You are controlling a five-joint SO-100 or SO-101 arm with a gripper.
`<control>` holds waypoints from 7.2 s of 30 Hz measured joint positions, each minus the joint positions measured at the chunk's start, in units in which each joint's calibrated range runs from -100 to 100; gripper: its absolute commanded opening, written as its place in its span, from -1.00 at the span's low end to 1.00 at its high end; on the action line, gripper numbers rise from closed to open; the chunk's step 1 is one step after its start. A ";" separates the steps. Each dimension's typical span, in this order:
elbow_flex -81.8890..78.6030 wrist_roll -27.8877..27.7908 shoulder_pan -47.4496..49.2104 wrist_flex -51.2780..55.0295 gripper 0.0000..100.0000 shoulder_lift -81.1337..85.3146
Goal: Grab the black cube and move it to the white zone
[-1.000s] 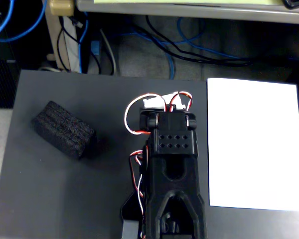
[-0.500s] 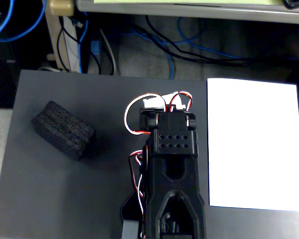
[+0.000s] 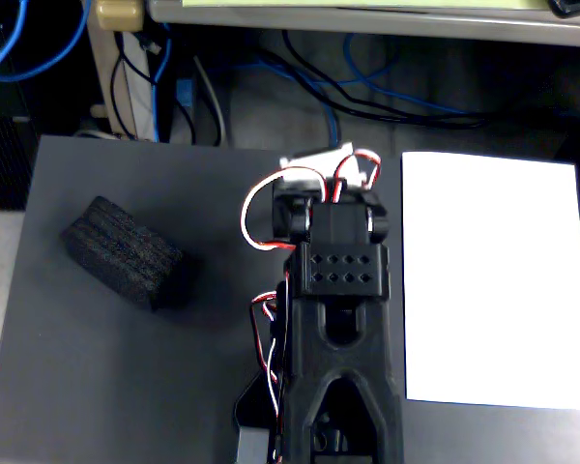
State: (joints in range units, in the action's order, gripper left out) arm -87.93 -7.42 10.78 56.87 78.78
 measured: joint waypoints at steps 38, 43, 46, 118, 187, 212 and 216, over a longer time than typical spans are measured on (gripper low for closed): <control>76.42 1.57 12.41 26.36 -0.96 -42.78; 83.46 -0.84 18.17 29.78 -0.96 -53.68; 86.01 -2.99 22.30 30.89 -0.96 -58.68; 47.90 -53.45 35.08 41.76 -0.96 -29.46; 52.74 -46.42 40.92 26.62 -0.36 -66.00; 58.68 -39.50 40.92 29.44 -0.97 -63.17; 58.68 -33.57 39.66 33.89 -0.97 -47.94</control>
State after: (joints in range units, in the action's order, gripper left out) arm -29.25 -40.99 50.44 90.76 30.84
